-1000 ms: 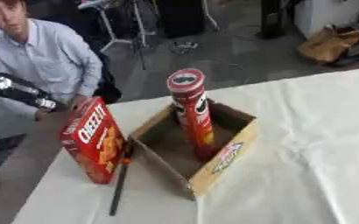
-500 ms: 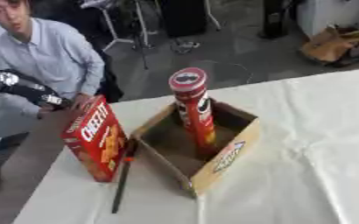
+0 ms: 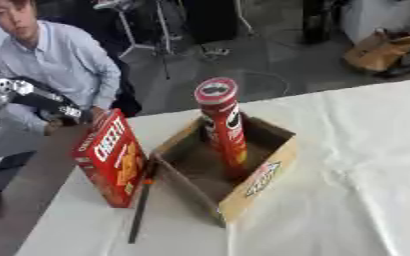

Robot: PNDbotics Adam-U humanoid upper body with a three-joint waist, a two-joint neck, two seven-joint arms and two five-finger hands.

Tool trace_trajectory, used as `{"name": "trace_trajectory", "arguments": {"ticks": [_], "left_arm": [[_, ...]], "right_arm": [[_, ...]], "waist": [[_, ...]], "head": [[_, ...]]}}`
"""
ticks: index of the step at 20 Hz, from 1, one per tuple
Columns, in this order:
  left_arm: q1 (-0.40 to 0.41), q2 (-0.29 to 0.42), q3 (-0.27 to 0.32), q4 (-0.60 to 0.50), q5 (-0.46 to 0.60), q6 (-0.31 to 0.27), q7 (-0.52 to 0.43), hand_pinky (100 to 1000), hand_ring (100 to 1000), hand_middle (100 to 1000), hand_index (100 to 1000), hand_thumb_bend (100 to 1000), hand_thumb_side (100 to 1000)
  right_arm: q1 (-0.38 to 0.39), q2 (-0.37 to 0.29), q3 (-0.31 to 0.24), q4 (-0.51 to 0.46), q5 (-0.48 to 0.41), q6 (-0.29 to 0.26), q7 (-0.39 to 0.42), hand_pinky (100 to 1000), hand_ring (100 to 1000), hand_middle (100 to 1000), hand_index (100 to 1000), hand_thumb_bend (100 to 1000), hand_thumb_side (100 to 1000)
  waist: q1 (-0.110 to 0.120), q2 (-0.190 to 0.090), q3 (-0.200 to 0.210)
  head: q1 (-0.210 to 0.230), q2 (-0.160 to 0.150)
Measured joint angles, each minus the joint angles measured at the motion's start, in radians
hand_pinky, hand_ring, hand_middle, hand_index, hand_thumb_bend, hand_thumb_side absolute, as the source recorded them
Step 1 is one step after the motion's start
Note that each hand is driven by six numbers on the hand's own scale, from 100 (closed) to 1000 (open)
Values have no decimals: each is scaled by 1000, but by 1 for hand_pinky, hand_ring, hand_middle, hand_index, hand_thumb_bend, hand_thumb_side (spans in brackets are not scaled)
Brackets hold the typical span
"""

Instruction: Pick up objects on the table and place them in the box.

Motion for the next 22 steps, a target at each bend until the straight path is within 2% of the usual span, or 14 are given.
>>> {"name": "trace_trajectory", "arguments": {"ticks": [12, 22], "left_arm": [[-10, -39, 15, 15, -135, 24, -24, 1000, 1000, 1000, 1000, 547, 1000], [-10, -65, 32, 47, -190, 29, -29, 1000, 1000, 1000, 1000, 534, 1000]], "right_arm": [[0, 2, 0, 0, -8, 5, -1, 886, 885, 623, 632, 100, 1000], [0, 3, 0, 0, -9, 8, -1, 885, 884, 623, 632, 100, 1000]], "waist": [[0, 0, -2], [0, 0, -5]], "head": [[4, 7], [7, 8]]}}
